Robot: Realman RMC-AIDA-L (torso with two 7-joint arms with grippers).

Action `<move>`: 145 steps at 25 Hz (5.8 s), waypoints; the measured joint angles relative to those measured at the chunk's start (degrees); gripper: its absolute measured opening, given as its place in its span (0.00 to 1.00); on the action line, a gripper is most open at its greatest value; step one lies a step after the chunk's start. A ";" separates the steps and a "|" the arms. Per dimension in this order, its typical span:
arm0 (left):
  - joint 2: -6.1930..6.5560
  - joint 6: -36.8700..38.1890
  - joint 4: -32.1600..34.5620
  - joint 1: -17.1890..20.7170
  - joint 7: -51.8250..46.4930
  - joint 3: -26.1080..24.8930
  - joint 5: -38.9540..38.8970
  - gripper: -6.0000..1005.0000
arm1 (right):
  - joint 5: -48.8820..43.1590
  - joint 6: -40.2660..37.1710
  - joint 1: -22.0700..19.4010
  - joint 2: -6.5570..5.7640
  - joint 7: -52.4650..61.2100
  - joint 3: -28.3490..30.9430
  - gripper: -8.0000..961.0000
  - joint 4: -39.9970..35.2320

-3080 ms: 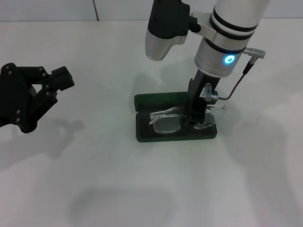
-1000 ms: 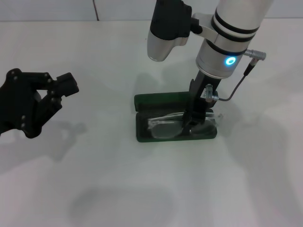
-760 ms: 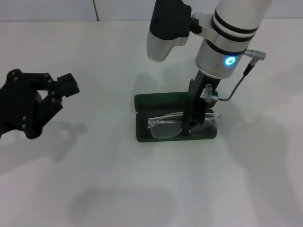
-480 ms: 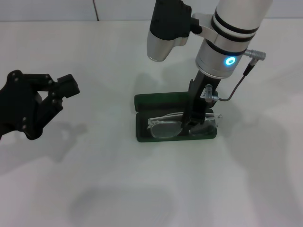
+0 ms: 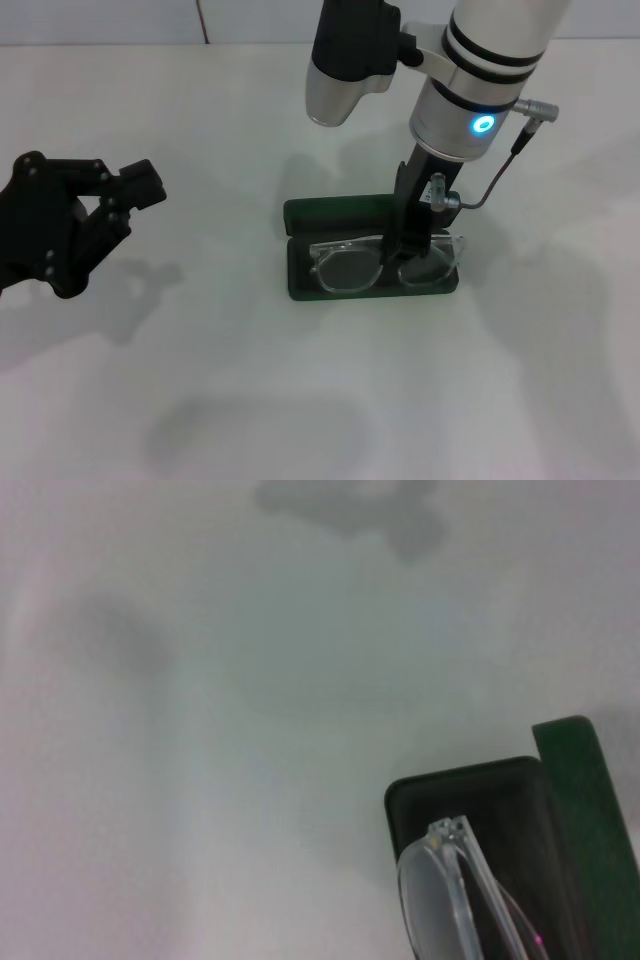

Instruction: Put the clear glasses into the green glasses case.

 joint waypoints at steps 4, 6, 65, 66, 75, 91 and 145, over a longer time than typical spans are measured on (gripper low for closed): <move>0.00 0.00 0.00 0.03 0.00 -0.02 0.00 0.07 | -0.58 0.00 0.00 0.00 0.03 0.08 0.15 -0.28; 0.00 0.00 0.00 0.03 0.00 -0.07 0.00 0.07 | -1.11 0.00 0.00 0.00 0.07 0.21 0.15 -0.52; -6.60 -25.26 -1.29 -24.31 -15.42 0.97 20.28 0.24 | 34.78 -29.50 -64.75 -1.97 -54.91 62.00 0.14 -13.49; -6.61 -27.20 -2.62 -25.78 -15.92 2.74 20.73 0.25 | 34.76 -29.70 -64.94 -2.07 -55.38 62.66 0.14 -13.06; -6.70 -39.59 -6.70 -30.33 -21.61 10.32 20.82 0.23 | 34.68 -29.60 -65.14 -2.11 -58.97 63.31 0.14 -8.86; -6.53 -39.90 -7.21 -28.94 -24.31 10.81 21.82 0.20 | 34.63 -29.06 -64.33 -2.11 -59.59 62.97 0.14 -7.53; -6.81 -40.84 -9.48 -28.37 -20.66 22.94 22.23 0.21 | 35.08 -27.68 -63.70 -2.11 -62.98 63.45 0.16 -3.95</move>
